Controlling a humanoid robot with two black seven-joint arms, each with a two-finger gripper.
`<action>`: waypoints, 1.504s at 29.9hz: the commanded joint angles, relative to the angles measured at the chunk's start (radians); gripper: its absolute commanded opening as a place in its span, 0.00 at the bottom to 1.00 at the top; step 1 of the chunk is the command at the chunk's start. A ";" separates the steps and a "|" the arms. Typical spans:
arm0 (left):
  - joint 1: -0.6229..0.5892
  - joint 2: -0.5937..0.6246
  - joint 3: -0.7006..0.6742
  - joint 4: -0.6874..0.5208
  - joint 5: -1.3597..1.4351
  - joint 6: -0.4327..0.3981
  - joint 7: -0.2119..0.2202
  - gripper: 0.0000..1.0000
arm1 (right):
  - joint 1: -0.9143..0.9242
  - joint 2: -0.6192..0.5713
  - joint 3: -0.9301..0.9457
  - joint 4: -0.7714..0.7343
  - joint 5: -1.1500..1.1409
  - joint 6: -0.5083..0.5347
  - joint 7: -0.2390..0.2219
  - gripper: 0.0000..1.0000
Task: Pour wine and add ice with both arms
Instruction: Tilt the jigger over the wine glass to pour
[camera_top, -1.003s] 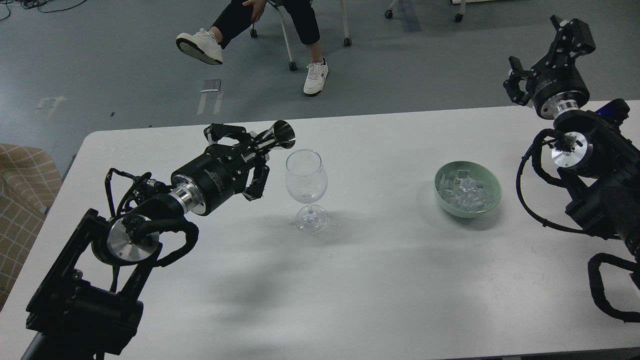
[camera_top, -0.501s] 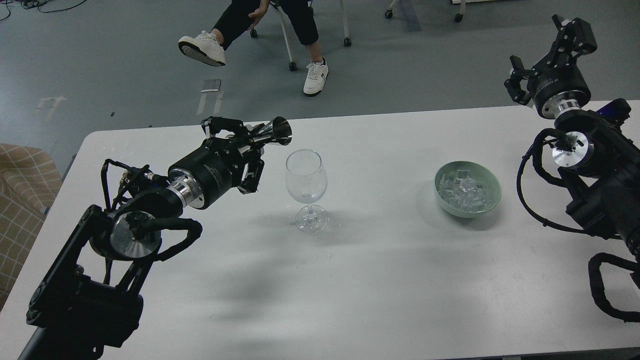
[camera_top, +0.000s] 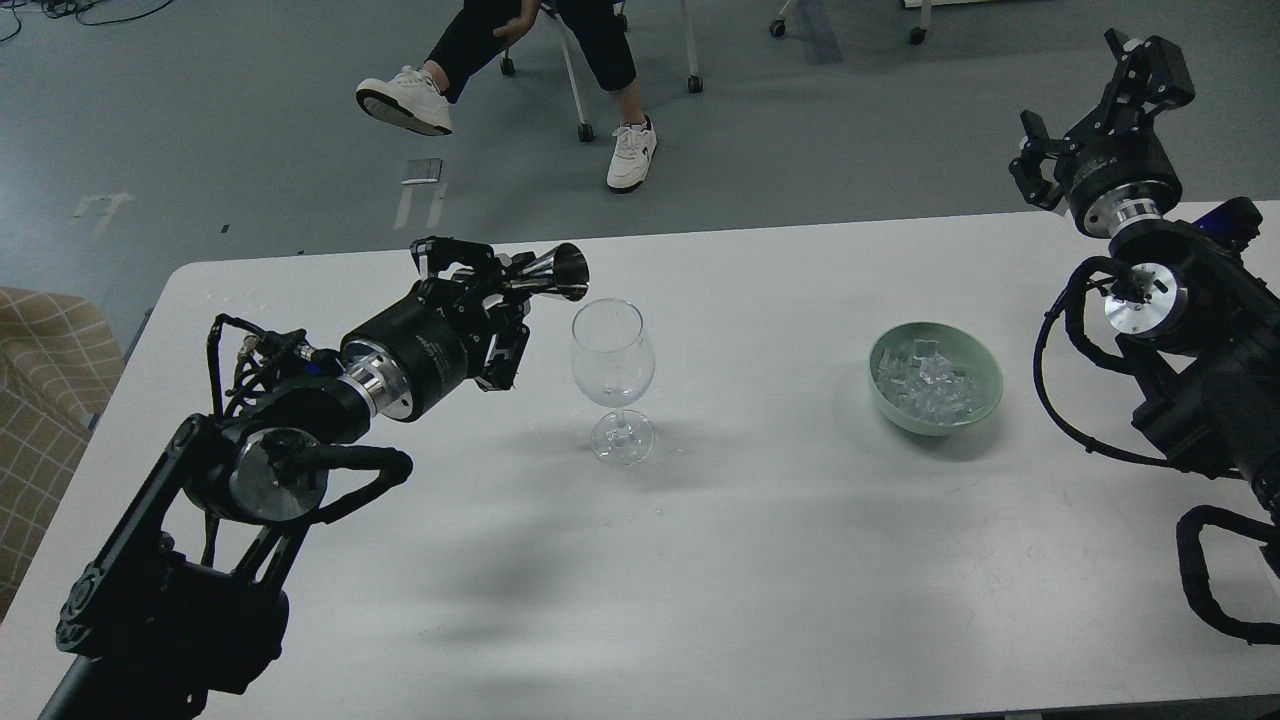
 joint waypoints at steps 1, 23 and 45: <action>-0.003 -0.004 0.000 0.000 0.008 -0.001 0.000 0.11 | 0.000 0.000 -0.002 0.000 0.000 0.000 0.000 1.00; -0.012 0.007 0.014 0.000 0.115 -0.086 0.000 0.11 | -0.001 -0.002 0.000 -0.002 0.000 0.000 0.000 1.00; -0.049 0.021 0.014 -0.004 0.190 -0.126 0.000 0.11 | -0.001 -0.009 0.002 0.000 0.001 0.000 0.000 1.00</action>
